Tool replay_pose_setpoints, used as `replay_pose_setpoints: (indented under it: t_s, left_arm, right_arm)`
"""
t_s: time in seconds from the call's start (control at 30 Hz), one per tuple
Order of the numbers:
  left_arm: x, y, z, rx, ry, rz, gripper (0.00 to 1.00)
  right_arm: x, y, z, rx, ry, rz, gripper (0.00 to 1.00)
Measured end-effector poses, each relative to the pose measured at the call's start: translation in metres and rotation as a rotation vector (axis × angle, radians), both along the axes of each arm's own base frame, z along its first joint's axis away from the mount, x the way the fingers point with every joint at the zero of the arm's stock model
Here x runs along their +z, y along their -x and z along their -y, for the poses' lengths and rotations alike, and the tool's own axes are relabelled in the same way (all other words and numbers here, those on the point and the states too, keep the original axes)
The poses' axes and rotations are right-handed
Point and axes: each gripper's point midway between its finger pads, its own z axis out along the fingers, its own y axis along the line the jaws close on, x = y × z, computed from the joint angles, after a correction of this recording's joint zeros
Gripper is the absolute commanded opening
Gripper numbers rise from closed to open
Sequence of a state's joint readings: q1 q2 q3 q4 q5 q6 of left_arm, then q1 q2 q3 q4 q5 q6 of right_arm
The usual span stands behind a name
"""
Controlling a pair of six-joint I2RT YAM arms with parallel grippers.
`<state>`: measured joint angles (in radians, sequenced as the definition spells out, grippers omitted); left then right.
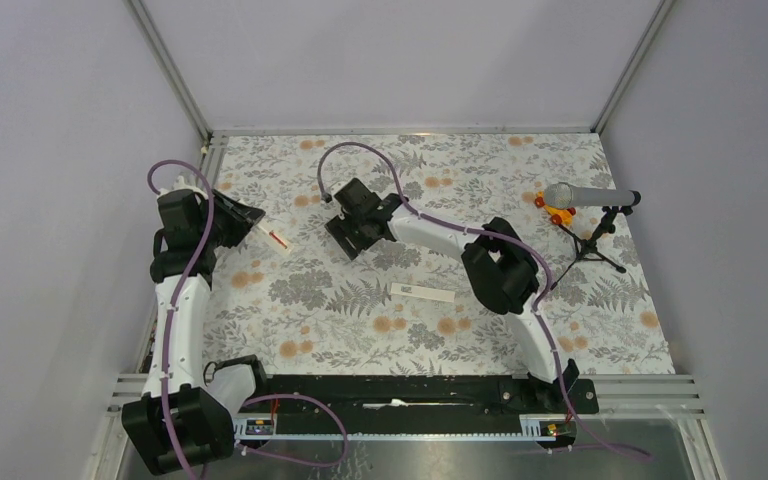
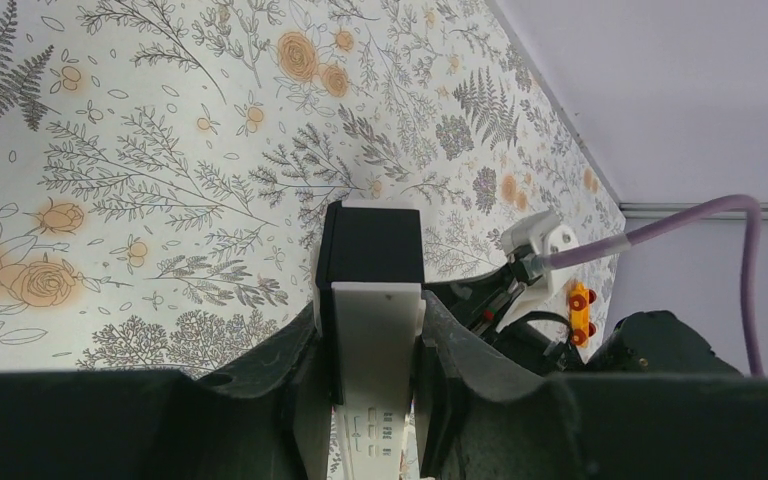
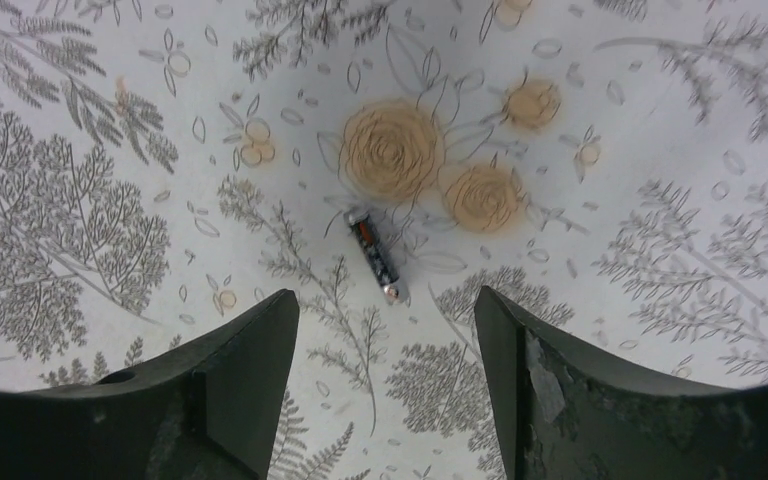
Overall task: Load the batteries into the remote control
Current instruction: Pick up the battery from the center of the board.
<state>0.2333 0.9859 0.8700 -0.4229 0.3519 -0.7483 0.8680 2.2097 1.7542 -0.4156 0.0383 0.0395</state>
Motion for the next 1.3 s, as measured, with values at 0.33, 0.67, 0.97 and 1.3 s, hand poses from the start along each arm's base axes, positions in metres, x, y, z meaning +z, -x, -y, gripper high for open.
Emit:
replay_pose_setpoints:
  t_s: [0.33,0.67,0.97,1.3]
  left_arm:
    - [0.002,-0.003,0.006,-0.038,0.02,0.016,0.0]
    - [0.018,-0.006,0.011,-0.095,-0.005,0.068,0.0]
    - [0.035,-0.009,0.026,-0.203,0.018,0.152,0.0]
    - [0.097,0.002,0.08,-0.598,0.113,0.554,0.0]
  right_arm:
    - [-0.011,-0.009,-0.007,0.103,0.075,0.004,0.57]
    - [-0.028,-0.003,-0.006,0.144,0.113,-0.032,0.34]
    - [-0.028,-0.007,-0.003,0.135,0.133,-0.011,0.17]
    - [-0.028,-0.008,-0.003,0.094,0.134,-0.004,0.17]
